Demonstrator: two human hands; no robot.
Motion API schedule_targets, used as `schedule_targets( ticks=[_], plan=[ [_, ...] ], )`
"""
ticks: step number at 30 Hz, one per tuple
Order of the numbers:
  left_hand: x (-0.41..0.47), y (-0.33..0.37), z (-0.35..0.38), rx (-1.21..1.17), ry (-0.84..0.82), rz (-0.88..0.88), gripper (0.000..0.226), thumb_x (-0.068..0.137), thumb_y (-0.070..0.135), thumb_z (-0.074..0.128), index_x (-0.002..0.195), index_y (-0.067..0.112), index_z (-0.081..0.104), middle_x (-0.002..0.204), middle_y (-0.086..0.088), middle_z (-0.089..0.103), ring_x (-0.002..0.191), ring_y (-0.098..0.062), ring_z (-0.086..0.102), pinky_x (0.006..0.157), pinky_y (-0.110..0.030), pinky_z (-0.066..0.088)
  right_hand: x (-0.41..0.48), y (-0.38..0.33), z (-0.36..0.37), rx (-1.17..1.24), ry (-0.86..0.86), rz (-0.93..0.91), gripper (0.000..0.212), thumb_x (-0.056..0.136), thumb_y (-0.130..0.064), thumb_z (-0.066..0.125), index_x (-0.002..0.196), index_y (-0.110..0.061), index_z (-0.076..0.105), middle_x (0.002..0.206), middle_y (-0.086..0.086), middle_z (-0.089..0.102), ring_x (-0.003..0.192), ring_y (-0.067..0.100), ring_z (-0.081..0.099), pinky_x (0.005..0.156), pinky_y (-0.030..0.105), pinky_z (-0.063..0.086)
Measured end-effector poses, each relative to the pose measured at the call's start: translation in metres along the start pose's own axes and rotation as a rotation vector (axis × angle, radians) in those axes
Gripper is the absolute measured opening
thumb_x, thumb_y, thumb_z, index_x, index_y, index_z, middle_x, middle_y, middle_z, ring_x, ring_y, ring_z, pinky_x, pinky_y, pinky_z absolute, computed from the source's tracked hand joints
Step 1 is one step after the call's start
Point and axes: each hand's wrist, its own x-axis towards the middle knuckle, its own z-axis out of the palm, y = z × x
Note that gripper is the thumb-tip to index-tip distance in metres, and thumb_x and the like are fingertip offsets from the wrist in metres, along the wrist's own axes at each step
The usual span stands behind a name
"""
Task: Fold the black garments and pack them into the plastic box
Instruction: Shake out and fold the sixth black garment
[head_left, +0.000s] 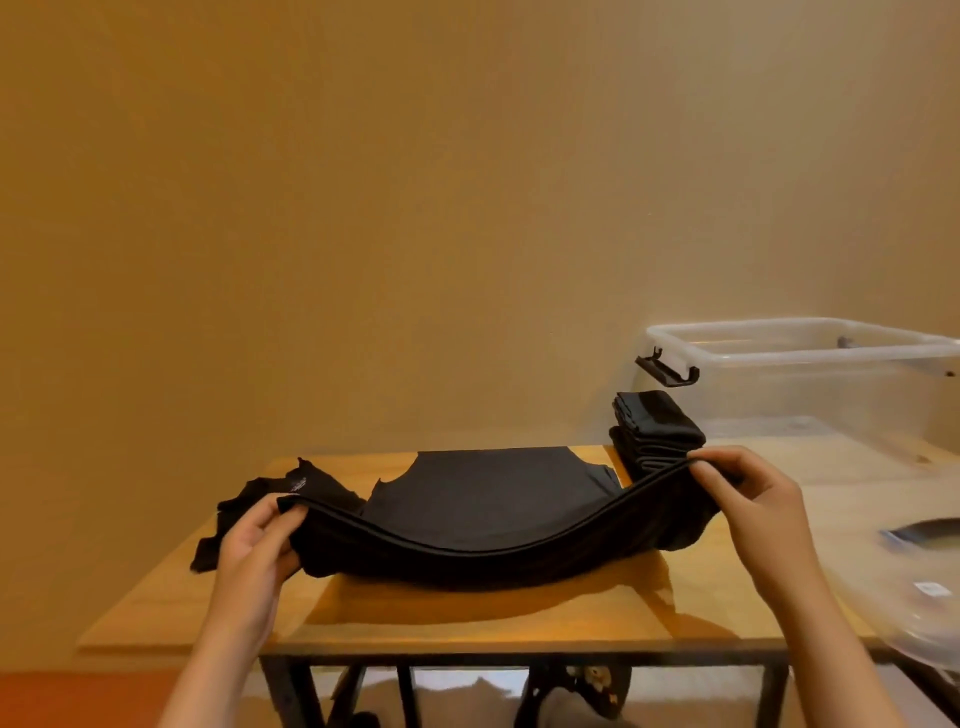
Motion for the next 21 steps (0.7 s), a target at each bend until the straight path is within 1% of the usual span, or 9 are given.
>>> schedule_targets(
  ticks=[2, 4, 6, 8, 9, 10, 13, 19, 21],
  plan=[
    [-0.007, 0.005, -0.004, 0.008, -0.007, 0.019, 0.025, 0.100, 0.006, 0.043, 0.094, 0.013, 0.066, 0.079, 0.006, 0.073, 0.078, -0.011, 0.069, 0.069, -0.030, 0.054, -0.004, -0.007, -0.006, 0.015, 0.004, -0.019, 0.021, 0.091, -0.006, 0.059, 0.094, -0.025, 0.068, 0.091, -0.005, 0.069, 0.090, 0.007, 0.063, 0.075, 0.014, 0.054],
    [-0.015, 0.007, -0.011, 0.012, -0.007, 0.037, 0.025, 0.100, 0.005, 0.042, 0.094, 0.012, 0.065, 0.077, 0.007, 0.073, 0.074, -0.006, 0.069, 0.062, -0.020, 0.055, -0.010, -0.015, -0.011, 0.038, -0.001, -0.023, 0.019, 0.091, -0.009, 0.059, 0.094, -0.026, 0.067, 0.093, -0.002, 0.068, 0.093, 0.011, 0.064, 0.075, 0.015, 0.054],
    [-0.023, 0.009, -0.020, 0.016, -0.006, 0.054, 0.026, 0.099, 0.005, 0.041, 0.095, 0.013, 0.065, 0.080, 0.007, 0.072, 0.075, -0.006, 0.067, 0.059, -0.017, 0.054, -0.019, -0.022, -0.021, 0.084, -0.027, -0.014, 0.010, 0.086, -0.033, 0.065, 0.093, -0.028, 0.069, 0.094, -0.002, 0.068, 0.094, 0.014, 0.064, 0.075, 0.020, 0.056],
    [-0.032, 0.011, -0.030, 0.009, -0.009, 0.067, 0.025, 0.099, 0.005, 0.042, 0.096, 0.013, 0.065, 0.082, 0.006, 0.071, 0.079, -0.009, 0.065, 0.060, -0.019, 0.052, -0.029, -0.026, -0.034, 0.099, -0.068, -0.021, 0.046, 0.064, -0.070, 0.069, 0.092, -0.034, 0.071, 0.095, -0.003, 0.069, 0.093, 0.010, 0.064, 0.075, 0.022, 0.057],
    [-0.037, 0.013, -0.035, -0.002, -0.013, 0.074, 0.025, 0.099, 0.004, 0.042, 0.094, 0.012, 0.065, 0.081, 0.007, 0.070, 0.078, -0.008, 0.064, 0.059, -0.017, 0.051, -0.034, -0.028, -0.039, 0.105, -0.077, -0.019, 0.056, 0.055, -0.079, 0.068, 0.091, -0.036, 0.072, 0.094, -0.004, 0.069, 0.092, 0.008, 0.064, 0.074, 0.020, 0.056],
    [-0.042, 0.014, -0.039, -0.014, -0.018, 0.078, 0.025, 0.098, 0.004, 0.041, 0.092, 0.011, 0.064, 0.078, 0.007, 0.069, 0.075, -0.007, 0.064, 0.056, -0.015, 0.049, -0.039, -0.031, -0.044, 0.115, -0.084, -0.014, 0.058, 0.051, -0.081, 0.069, 0.090, -0.037, 0.072, 0.093, -0.004, 0.069, 0.091, 0.007, 0.064, 0.073, 0.018, 0.055],
    [-0.056, 0.015, -0.047, -0.036, -0.050, 0.080, 0.024, 0.098, 0.002, 0.040, 0.087, 0.007, 0.061, 0.072, 0.004, 0.064, 0.066, -0.005, 0.060, 0.049, -0.011, 0.044, -0.053, -0.035, -0.057, 0.150, -0.118, -0.001, 0.045, 0.056, -0.069, 0.074, 0.088, -0.037, 0.073, 0.091, -0.005, 0.070, 0.090, 0.010, 0.065, 0.069, 0.015, 0.054],
    [-0.070, 0.014, -0.048, -0.047, -0.118, 0.064, 0.026, 0.097, 0.002, 0.041, 0.082, 0.009, 0.062, 0.072, 0.001, 0.061, 0.065, -0.007, 0.059, 0.049, -0.011, 0.041, -0.073, -0.035, -0.076, 0.118, -0.152, 0.063, 0.069, 0.046, -0.077, 0.076, 0.094, -0.028, 0.072, 0.096, -0.001, 0.070, 0.095, 0.014, 0.066, 0.071, 0.022, 0.057],
    [-0.070, 0.015, -0.047, -0.050, -0.131, 0.063, 0.030, 0.097, 0.003, 0.042, 0.080, 0.012, 0.065, 0.074, 0.000, 0.062, 0.067, -0.008, 0.059, 0.051, -0.011, 0.042, -0.074, -0.036, -0.080, 0.113, -0.157, 0.064, 0.062, 0.051, -0.073, 0.077, 0.094, -0.029, 0.072, 0.097, -0.001, 0.070, 0.096, 0.016, 0.065, 0.072, 0.022, 0.057]
  ],
)
